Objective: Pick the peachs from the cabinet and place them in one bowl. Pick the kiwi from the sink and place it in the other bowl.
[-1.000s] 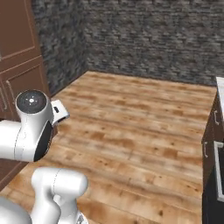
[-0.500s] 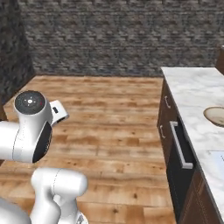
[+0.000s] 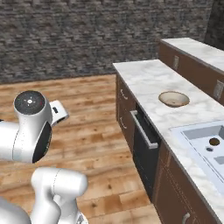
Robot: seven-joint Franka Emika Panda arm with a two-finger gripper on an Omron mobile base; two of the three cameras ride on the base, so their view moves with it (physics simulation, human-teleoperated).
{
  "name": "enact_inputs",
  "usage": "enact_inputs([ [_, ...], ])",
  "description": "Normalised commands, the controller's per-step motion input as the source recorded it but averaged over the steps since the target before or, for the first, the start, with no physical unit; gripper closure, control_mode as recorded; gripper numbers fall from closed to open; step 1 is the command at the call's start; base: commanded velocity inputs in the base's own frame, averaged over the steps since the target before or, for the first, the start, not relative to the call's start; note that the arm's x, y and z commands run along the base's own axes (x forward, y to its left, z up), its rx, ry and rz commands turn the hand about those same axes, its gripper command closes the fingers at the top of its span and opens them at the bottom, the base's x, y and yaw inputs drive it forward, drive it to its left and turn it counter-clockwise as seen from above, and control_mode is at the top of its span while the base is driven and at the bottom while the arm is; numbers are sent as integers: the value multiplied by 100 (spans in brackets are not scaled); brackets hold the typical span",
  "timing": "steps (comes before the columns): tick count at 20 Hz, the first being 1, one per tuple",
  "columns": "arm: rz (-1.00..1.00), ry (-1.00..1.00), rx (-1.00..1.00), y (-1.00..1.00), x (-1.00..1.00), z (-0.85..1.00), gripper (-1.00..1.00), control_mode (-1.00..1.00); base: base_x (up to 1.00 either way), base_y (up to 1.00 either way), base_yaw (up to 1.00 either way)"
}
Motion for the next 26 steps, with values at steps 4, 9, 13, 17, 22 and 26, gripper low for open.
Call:
enact_inputs([
  [4, 0, 0, 0, 0, 0, 0, 100, 100, 0, 0, -50],
  [9, 0, 0, 0, 0, 0, 0, 100, 100, 0, 0, -50],
  [13, 0, 0, 0, 0, 0, 0, 100, 100, 0, 0, -50],
  [17, 0, 0, 0, 0, 0, 0, 100, 100, 0, 0, -50],
  [22, 0, 0, 0, 0, 0, 0, 100, 100, 0, 0, -50],
  [26, 0, 0, 0, 0, 0, 0, 100, 100, 0, 0, -50],
])
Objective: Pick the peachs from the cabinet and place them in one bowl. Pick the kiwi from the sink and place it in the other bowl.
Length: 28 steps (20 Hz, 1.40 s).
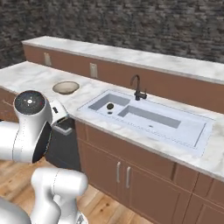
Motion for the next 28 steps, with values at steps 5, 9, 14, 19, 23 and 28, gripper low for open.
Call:
enact_inputs([
  [5, 0, 0, 0, 0, 0, 0, 100, 100, 0, 0, -50],
  [9, 0, 0, 0, 0, 0, 0, 100, 100, 3, -14, -48],
  [14, 0, 0, 0, 0, 0, 0, 100, 100, 8, -4, -13],
  [19, 0, 0, 0, 0, 0, 0, 100, 100, 18, -58, -5],
  [23, 0, 0, 0, 0, 0, 0, 100, 100, 25, -94, -9],
  [28, 0, 0, 0, 0, 0, 0, 100, 100, 29, -98, -10],
])
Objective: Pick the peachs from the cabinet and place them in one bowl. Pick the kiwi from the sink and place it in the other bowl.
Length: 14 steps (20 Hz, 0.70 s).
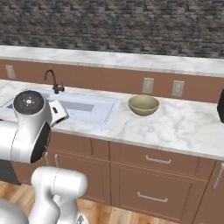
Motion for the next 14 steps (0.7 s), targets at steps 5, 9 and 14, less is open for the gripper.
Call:
enact_inputs([
  [5, 0, 0, 0, 0, 0, 0, 100, 100, 36, -96, -10],
  [9, 0, 0, 0, 0, 0, 0, 100, 100, 50, -68, -7],
  [14, 0, 0, 0, 0, 0, 0, 100, 100, 62, -48, -3],
])
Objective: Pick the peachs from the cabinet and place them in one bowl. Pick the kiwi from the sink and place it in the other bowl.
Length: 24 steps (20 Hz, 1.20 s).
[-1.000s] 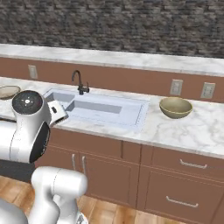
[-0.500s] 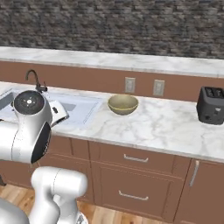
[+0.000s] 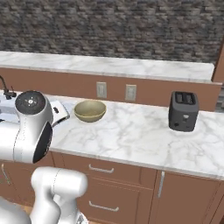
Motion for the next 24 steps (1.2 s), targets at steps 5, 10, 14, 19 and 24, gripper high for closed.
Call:
enact_inputs([
  [5, -2, -5, 7, -22, 68, 0, 100, -100, 14, -7, 0],
  [10, -6, -5, 6, -7, 100, 0, 100, -100, 0, 0, 0],
  [14, -7, -6, 2, 8, 100, 0, 100, -100, 0, 0, 0],
  [19, -9, -3, 1, 19, 100, 0, 100, -100, 0, 0, 0],
  [24, -9, 3, -4, 31, 100, -15, 100, -100, 0, 0, 0],
])
